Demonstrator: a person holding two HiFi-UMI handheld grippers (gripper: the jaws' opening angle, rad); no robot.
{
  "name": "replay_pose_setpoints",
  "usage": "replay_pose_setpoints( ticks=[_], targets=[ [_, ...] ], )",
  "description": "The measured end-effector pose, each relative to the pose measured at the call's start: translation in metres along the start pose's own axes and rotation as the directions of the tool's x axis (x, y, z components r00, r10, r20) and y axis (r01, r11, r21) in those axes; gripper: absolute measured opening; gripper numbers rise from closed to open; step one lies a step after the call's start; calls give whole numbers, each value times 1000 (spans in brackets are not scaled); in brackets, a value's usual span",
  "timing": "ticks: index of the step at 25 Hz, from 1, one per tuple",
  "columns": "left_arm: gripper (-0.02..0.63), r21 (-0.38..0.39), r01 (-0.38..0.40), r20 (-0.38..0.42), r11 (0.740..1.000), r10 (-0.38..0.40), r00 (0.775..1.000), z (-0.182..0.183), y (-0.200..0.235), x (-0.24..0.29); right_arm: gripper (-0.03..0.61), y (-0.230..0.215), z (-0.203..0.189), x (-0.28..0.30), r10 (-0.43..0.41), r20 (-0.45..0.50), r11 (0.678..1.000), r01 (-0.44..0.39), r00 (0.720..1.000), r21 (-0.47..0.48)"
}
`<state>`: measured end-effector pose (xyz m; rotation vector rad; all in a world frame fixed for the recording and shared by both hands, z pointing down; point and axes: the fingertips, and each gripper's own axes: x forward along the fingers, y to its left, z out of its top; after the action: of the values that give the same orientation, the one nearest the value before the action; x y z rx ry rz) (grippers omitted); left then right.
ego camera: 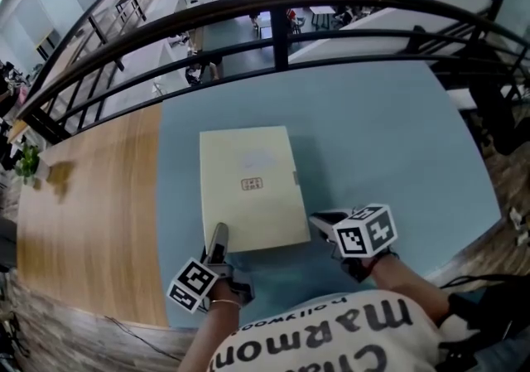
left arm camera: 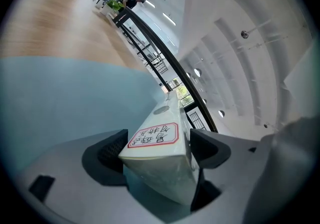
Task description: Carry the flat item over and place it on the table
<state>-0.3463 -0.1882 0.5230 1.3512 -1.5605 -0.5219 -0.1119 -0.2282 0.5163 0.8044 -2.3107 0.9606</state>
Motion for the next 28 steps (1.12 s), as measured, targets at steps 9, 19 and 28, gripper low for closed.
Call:
replay_pose_setpoints(
  ticks=[9, 19, 28],
  targets=[
    [392, -7, -40, -8, 999, 40, 999, -7, 10, -7, 37, 0, -8, -10, -4, 2, 1000, 4, 1000, 2],
    [413, -56, -88, -17, 995, 87, 996, -20, 29, -12, 37, -6, -22, -17, 9, 4, 1000, -9, 1000, 14],
    [387, 84, -218, -6, 972, 219, 976, -22, 30, -17, 37, -20, -30, -42, 34, 11, 999, -34, 999, 24]
  ],
)
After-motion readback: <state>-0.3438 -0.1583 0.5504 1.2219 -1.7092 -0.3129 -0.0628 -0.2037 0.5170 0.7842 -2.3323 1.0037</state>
